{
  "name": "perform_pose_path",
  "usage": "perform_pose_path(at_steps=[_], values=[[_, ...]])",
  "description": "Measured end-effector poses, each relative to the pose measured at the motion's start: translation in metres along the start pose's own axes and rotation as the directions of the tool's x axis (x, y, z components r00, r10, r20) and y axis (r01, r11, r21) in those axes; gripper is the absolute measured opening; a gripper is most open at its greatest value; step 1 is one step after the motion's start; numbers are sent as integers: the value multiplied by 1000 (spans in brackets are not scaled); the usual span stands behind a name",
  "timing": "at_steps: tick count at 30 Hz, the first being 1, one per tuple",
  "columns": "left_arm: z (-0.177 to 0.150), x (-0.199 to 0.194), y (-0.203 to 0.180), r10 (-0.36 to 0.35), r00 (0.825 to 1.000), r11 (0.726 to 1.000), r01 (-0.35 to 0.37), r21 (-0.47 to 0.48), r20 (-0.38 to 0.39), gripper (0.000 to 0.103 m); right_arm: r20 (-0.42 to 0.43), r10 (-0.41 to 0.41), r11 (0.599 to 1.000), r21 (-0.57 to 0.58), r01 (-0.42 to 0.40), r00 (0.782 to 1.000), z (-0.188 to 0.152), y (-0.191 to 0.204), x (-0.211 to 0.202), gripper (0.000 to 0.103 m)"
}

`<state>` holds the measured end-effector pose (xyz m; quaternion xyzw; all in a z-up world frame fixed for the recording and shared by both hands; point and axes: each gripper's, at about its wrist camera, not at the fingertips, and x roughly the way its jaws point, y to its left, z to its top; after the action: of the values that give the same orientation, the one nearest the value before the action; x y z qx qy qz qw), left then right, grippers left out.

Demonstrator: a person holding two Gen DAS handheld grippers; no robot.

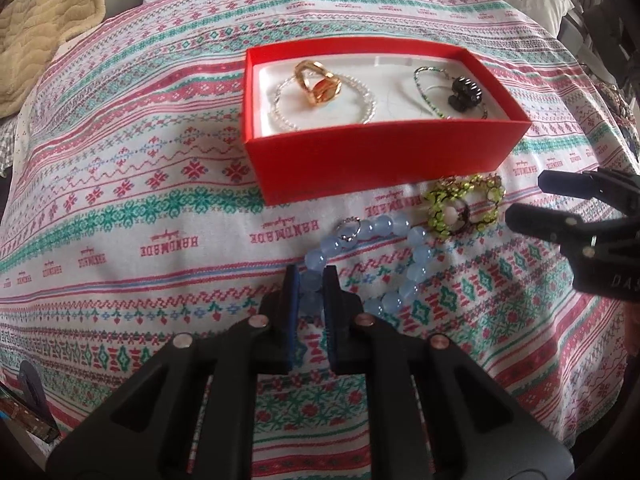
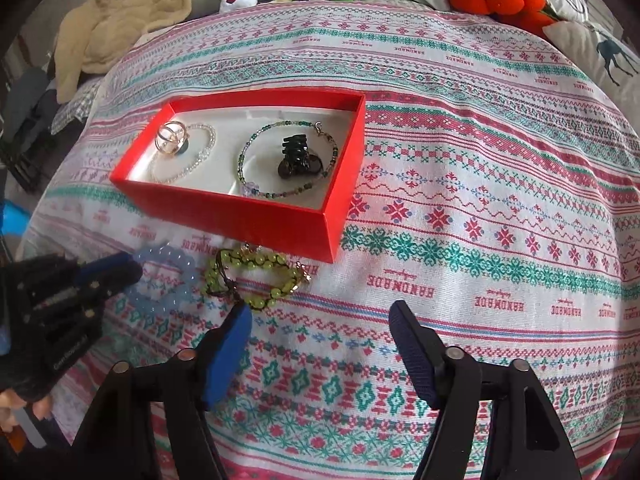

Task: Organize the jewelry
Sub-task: 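Grasp the light-blue beaded bracelet with the left tool, then grasp and lift the green beaded bracelet with the right tool while the left tool holds the blue bracelet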

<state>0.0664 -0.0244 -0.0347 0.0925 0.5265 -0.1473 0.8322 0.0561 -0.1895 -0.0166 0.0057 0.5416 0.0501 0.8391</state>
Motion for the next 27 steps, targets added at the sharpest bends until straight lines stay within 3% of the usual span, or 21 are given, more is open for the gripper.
perform_pose_path(at_steps=[13,18,27], values=[[-13,-3,13,-7,1000,1000,7,-8,-4,13,-26,17,998,60,-15,1000,8,16,21,37],[-15,-4,12,-5,1000,1000,4,-5,-6,13,-30,30,999,25,-29,999,5,22,20,14],[-20,-9,14,-23,1000,1000,23,-20,-19,13,-44,55,998,-25,-56,998,-9,28,9,8]])
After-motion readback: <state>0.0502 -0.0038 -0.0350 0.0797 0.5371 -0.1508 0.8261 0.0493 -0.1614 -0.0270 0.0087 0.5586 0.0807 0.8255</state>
